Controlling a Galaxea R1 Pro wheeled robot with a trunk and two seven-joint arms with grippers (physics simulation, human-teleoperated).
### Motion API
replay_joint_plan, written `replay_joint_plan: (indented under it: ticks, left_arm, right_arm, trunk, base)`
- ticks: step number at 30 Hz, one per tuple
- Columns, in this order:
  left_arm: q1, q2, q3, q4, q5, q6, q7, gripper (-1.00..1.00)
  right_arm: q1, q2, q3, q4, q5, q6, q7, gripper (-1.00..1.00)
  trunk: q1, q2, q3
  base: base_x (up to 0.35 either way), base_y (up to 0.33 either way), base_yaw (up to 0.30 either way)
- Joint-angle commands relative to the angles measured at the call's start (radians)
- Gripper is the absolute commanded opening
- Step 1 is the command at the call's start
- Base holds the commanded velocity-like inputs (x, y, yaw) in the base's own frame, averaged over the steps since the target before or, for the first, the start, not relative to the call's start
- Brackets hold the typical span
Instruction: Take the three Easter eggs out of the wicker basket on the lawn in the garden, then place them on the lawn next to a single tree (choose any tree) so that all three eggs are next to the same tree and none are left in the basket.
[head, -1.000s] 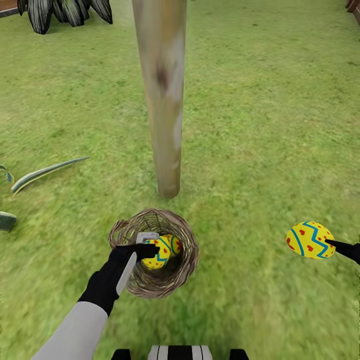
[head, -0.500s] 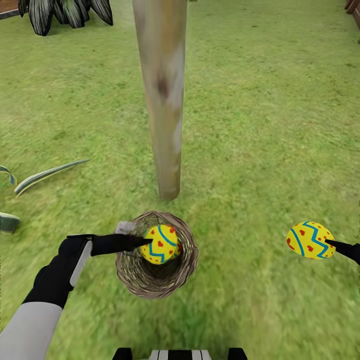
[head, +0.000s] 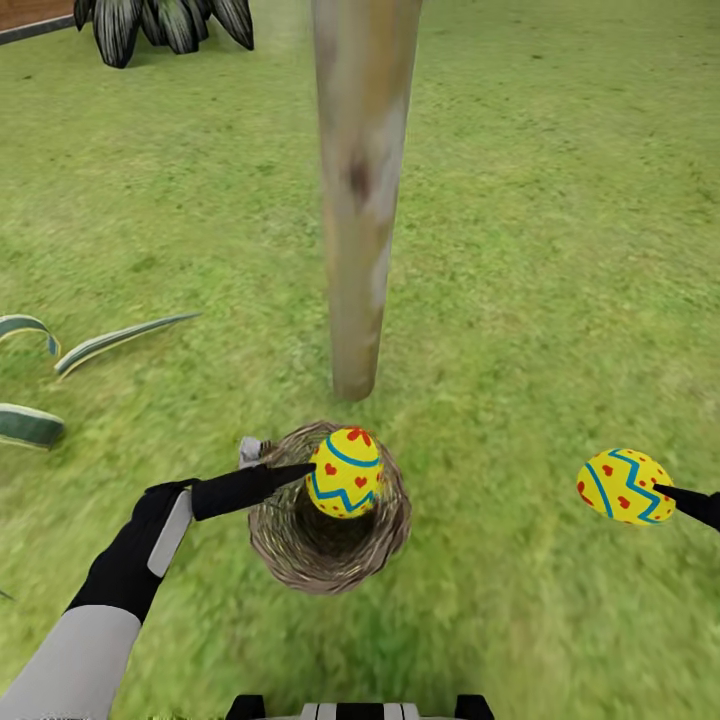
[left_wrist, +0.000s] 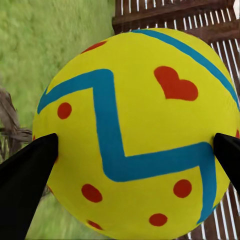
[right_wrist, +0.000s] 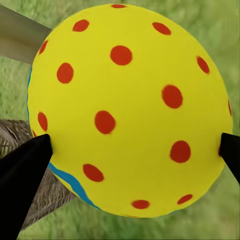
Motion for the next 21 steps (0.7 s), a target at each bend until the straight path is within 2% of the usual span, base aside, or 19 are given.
replay_joint_plan:
  ticks: [1,5,10,15,21]
  left_arm:
    - [-0.001,0.0,0.004,0.003,0.004,0.007,-0.001,-1.0]
    - [-0.001,0.0,0.005,0.004,0.004,0.007,-0.001,-1.0]
    - [-0.001,-0.006,0.005,0.01,0.004,0.007,0.0,-1.0]
    - [-0.001,-0.008,0.016,0.012,0.007,0.006,-0.005,-1.0]
    - [-0.001,-0.009,0.016,0.012,0.007,0.005,-0.005,-1.0]
  right_arm:
    - [0.0,-0.001,0.008,0.0,-0.011,0.01,0.002,-1.0]
    - [0.0,-0.001,0.008,0.0,-0.011,0.01,0.003,-1.0]
    - [0.0,0.0,0.008,0.0,-0.011,0.01,0.003,-1.0]
    - [0.0,0.005,0.008,0.0,-0.011,0.01,0.003,-1.0]
    - [0.0,0.005,0.008,0.0,-0.011,0.01,0.003,-1.0]
  trunk:
    - [0.0,0.0,-0.001]
    - [0.0,0.0,-0.001]
    - [0.0,0.0,-0.001]
    - [0.0,0.0,-0.001]
    - [0.0,0.0,-0.001]
  base:
    - [0.0,0.0,0.27]
    - [0.019,-0.049,0.146]
    - [0.107,-0.241,0.004]
    - [0.025,-0.066,0.0]
    - [0.172,-0.228,0.006]
